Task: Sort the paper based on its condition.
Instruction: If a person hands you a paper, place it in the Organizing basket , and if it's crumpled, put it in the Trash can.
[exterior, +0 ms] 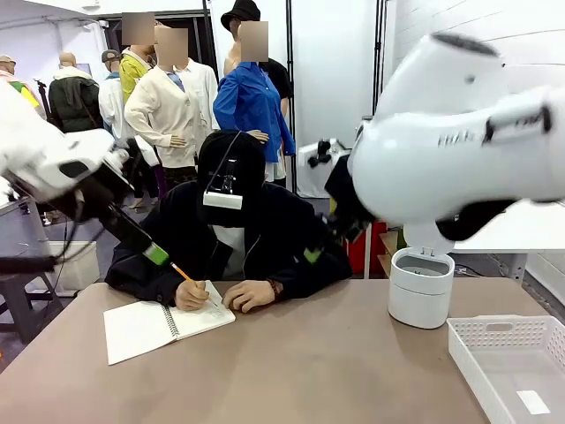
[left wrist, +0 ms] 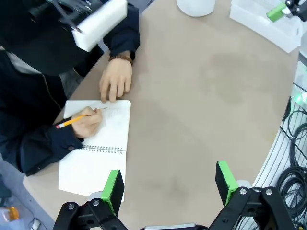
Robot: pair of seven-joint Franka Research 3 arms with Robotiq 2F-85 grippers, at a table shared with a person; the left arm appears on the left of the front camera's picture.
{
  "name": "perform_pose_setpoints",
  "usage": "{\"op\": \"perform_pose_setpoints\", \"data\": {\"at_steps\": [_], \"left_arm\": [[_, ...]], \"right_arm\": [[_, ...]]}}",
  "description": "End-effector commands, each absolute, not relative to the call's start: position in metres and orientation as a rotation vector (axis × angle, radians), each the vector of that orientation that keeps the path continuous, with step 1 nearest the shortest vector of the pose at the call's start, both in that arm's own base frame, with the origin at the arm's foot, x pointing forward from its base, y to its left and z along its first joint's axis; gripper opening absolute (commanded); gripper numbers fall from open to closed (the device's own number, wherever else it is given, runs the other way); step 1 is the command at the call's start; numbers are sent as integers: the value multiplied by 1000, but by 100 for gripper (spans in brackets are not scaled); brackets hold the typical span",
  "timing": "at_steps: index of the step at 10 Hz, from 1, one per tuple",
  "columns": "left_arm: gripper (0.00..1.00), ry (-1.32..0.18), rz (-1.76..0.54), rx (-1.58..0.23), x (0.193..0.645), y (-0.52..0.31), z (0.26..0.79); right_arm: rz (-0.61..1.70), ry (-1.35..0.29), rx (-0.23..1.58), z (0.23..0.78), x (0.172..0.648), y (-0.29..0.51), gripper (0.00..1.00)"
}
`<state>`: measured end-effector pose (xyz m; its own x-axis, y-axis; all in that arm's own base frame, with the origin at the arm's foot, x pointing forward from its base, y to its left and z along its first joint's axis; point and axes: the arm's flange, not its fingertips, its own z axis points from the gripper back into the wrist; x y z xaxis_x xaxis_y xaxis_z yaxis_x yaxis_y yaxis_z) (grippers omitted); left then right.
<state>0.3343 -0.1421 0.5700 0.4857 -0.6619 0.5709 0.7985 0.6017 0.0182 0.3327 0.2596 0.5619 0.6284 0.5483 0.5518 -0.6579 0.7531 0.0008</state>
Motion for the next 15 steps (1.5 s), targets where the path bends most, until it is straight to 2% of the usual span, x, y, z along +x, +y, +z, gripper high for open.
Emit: {"op": "perform_pose_setpoints", "data": {"at_steps": [1,3,7,9,10,15], "left_arm": [[100,-593,-943,-265,345,-117,598],[100,-625,-896,-258,345,-96,632],[100,-689,-844,-201,322,-77,666],[100,-714,-826,-197,323,-78,661],[100,-706,-845,-204,327,-74,670],[100,-706,-845,-204,327,-74,670]], "right_arm": [[723,-560,286,590,337,250,100],[694,-580,288,628,338,244,100],[632,-644,288,676,348,217,100],[627,-691,195,667,347,219,100],[617,-663,275,680,349,216,100],[617,-663,275,680,349,216,100]]}}
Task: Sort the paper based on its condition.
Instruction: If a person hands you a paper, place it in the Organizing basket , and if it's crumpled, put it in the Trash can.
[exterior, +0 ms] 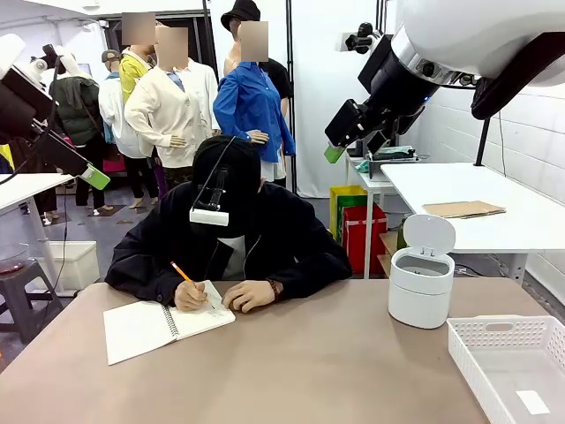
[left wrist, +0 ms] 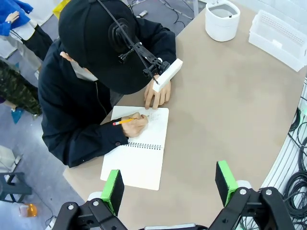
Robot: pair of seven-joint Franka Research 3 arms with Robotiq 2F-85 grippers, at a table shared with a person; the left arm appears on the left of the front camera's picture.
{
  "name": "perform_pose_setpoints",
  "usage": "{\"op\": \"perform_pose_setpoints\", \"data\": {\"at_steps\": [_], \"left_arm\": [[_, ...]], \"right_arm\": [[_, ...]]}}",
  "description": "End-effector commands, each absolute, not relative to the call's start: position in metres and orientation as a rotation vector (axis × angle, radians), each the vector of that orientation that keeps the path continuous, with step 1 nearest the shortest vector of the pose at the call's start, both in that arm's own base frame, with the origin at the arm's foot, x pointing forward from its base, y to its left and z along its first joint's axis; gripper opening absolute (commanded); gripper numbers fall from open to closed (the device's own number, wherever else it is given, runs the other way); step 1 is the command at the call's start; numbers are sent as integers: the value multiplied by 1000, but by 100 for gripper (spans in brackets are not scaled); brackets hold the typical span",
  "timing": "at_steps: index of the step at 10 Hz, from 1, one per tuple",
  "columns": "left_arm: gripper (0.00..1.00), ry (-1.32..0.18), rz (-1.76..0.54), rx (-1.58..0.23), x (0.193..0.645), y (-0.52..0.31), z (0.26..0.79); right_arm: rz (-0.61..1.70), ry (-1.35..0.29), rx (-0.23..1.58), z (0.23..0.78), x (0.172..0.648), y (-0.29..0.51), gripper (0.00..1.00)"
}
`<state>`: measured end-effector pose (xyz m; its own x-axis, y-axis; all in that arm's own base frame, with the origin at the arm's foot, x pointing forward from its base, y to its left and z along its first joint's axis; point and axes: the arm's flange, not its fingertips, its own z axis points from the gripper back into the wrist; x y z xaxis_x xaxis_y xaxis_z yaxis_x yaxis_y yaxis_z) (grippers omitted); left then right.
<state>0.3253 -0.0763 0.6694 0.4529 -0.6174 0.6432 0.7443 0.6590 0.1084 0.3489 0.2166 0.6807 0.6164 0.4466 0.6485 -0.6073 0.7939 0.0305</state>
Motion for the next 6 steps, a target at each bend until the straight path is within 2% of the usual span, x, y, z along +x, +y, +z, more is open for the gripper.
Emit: {"op": "perform_pose_setpoints", "data": {"at_steps": [1,6], "left_arm": [[100,-706,-845,-204,327,-74,670],[100,-703,-772,-149,316,-80,670]], "right_arm": [[617,-663,275,680,349,216,100],[577,-625,285,687,344,216,100]]}}
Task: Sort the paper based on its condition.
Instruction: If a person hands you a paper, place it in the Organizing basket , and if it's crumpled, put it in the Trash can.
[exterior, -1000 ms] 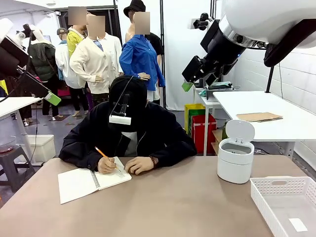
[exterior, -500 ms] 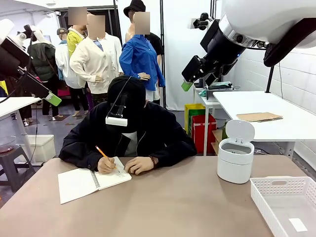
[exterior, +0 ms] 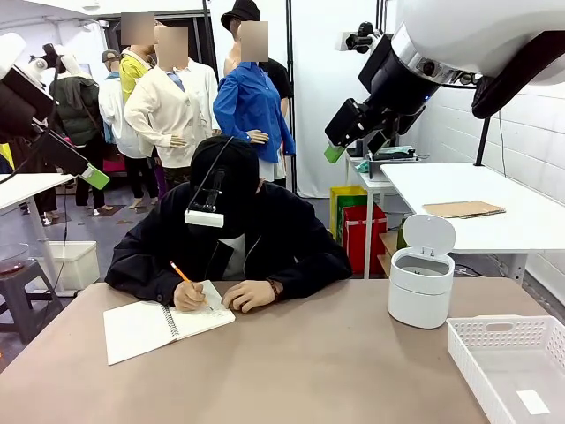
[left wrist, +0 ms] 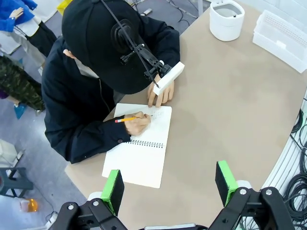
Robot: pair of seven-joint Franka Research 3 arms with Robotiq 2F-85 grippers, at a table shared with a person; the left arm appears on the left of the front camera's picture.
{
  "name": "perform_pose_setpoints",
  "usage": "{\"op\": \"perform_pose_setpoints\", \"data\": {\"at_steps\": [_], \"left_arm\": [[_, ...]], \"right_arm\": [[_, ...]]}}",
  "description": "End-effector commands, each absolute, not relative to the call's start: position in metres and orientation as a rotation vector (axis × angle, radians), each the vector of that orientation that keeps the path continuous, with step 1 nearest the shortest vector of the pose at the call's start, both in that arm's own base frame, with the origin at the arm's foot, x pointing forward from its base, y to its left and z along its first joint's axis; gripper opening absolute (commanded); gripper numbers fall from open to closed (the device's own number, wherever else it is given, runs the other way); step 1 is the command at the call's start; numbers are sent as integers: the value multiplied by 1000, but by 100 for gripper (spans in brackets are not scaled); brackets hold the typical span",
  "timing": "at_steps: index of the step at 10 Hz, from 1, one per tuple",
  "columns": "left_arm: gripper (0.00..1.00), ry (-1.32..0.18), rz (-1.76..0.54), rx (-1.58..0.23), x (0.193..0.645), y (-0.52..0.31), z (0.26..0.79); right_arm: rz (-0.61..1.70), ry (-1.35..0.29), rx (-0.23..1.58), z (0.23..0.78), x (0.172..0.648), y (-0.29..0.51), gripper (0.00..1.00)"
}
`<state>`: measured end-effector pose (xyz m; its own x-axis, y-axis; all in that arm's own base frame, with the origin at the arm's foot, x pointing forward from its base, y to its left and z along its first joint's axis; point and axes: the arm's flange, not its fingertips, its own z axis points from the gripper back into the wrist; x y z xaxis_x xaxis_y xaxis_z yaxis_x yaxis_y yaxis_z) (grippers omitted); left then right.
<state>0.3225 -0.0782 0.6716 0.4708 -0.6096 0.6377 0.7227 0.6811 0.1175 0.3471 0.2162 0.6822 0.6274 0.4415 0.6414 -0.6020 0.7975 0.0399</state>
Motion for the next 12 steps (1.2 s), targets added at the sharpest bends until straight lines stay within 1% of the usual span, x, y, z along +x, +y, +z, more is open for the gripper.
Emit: {"op": "perform_pose_setpoints", "data": {"at_steps": [1,4,7,12], "left_arm": [[100,-695,-752,-153,313,-81,669],[100,-679,-690,-96,295,-79,670],[100,-682,-671,-105,275,-71,672],[100,-722,-684,-115,269,-72,680]], "right_arm": [[566,-610,276,689,342,217,100],[521,-631,274,694,336,212,100],[532,-631,265,696,329,202,100],[548,-632,278,693,315,184,100]]}}
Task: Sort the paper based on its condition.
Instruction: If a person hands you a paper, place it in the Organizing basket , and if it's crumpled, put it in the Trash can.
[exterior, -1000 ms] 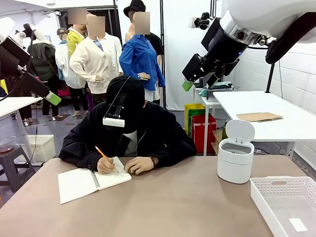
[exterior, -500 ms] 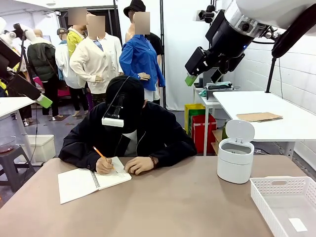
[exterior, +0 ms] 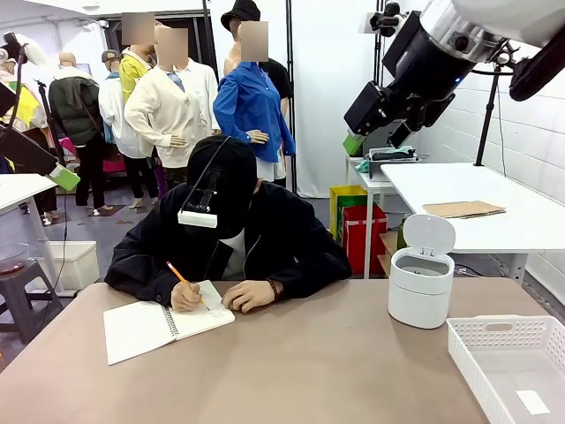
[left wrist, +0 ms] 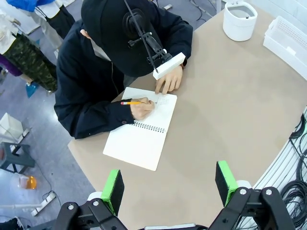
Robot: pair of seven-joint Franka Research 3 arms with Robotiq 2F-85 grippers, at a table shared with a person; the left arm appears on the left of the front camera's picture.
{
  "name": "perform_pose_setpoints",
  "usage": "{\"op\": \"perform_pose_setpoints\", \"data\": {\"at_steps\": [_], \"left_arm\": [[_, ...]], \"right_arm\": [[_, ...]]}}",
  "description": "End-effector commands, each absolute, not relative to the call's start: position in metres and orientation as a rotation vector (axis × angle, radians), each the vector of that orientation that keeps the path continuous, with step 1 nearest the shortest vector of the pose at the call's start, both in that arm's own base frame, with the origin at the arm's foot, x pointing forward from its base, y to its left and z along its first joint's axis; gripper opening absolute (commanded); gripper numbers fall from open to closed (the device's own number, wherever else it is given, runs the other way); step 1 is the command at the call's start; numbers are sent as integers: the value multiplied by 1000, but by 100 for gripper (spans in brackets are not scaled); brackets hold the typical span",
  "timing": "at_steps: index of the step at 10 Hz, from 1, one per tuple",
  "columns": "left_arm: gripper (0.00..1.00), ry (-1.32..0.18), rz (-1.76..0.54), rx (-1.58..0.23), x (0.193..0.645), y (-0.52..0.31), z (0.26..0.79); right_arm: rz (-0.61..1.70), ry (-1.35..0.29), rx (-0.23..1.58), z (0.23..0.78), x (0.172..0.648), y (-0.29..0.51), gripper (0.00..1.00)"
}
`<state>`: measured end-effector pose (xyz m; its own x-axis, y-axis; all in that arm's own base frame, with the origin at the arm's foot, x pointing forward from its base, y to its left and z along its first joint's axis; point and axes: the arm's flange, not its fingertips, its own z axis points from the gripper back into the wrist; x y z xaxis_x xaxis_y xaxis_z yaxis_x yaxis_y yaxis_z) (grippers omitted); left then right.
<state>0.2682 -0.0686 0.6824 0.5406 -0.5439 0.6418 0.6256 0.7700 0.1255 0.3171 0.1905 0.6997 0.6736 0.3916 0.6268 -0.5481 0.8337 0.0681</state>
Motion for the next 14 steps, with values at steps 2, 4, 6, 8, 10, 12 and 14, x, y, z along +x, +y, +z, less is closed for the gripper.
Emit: {"op": "perform_pose_setpoints", "data": {"at_steps": [2,4,6,8,10,12,14], "left_arm": [[100,-739,-676,-128,272,-73,679],[100,-722,-696,-123,270,-69,682],[100,-722,-696,-123,270,-69,682],[100,-722,-696,-123,270,-69,682],[100,-722,-696,-123,270,-69,682],[100,-722,-696,-123,270,-69,682],[100,-722,-696,-123,270,-69,682]], "right_arm": [[558,-607,279,691,318,184,100],[565,-610,287,687,321,182,100],[538,-620,259,696,318,187,100],[538,-620,259,696,318,187,100],[538,-620,259,696,318,187,100],[538,-620,259,696,318,187,100],[538,-620,259,696,318,187,100]]}}
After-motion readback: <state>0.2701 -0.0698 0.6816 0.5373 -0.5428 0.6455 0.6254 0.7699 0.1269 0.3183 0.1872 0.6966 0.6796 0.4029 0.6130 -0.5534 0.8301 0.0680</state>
